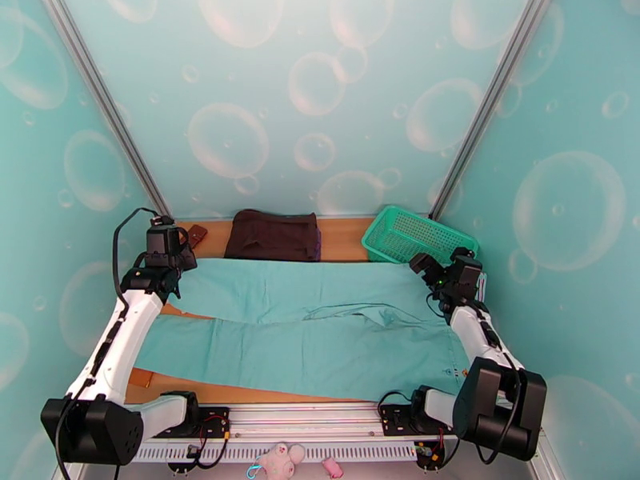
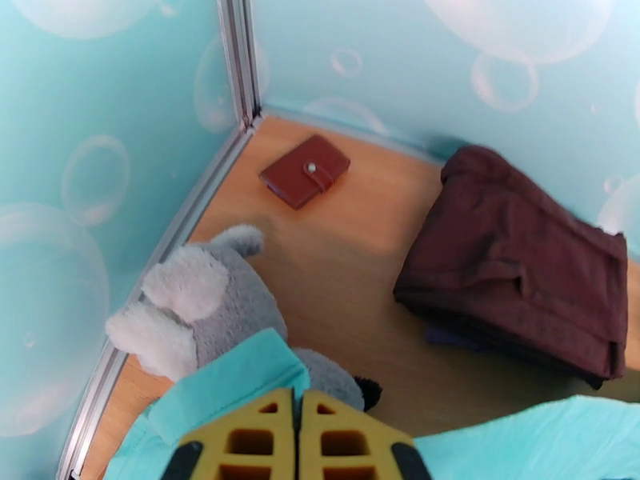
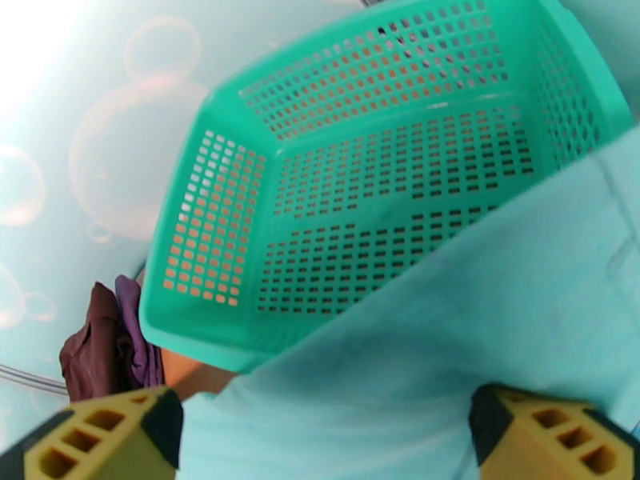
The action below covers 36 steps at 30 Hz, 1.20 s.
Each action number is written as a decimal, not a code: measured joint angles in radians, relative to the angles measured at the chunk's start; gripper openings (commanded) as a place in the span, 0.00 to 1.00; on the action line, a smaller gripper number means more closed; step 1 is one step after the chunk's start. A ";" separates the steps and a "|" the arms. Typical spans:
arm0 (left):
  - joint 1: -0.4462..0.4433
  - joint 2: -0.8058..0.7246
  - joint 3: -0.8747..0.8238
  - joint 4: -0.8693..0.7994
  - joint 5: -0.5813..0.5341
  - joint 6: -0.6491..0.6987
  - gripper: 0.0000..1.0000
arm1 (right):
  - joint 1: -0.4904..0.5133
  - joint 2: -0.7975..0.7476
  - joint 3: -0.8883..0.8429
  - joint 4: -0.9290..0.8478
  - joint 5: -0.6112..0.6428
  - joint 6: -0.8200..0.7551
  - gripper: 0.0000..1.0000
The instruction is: Fold and stack the trousers
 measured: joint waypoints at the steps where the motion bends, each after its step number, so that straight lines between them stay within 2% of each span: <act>1: 0.003 0.006 -0.003 0.000 0.007 0.001 0.00 | -0.003 -0.005 0.006 0.001 0.003 0.000 0.99; 7: 0.014 0.006 -0.008 0.018 0.026 0.018 0.00 | -0.123 -0.022 0.039 -0.021 -0.009 0.014 0.99; 12: 0.015 0.006 -0.016 0.032 0.047 0.020 0.00 | -0.329 0.042 0.055 0.016 -0.068 0.101 0.97; 14: 0.014 0.005 -0.019 0.039 0.049 0.021 0.00 | -0.382 0.091 0.056 0.028 -0.081 0.127 0.96; 26: 0.014 0.006 -0.039 0.047 0.071 0.023 0.00 | -0.401 0.250 0.171 0.059 -0.167 0.206 0.96; 32: 0.014 0.006 -0.049 0.050 0.078 0.023 0.00 | -0.399 0.318 0.209 0.061 -0.195 0.205 0.84; 36: 0.014 0.006 -0.049 0.052 0.083 0.024 0.00 | -0.395 0.351 0.210 0.073 -0.217 0.202 0.70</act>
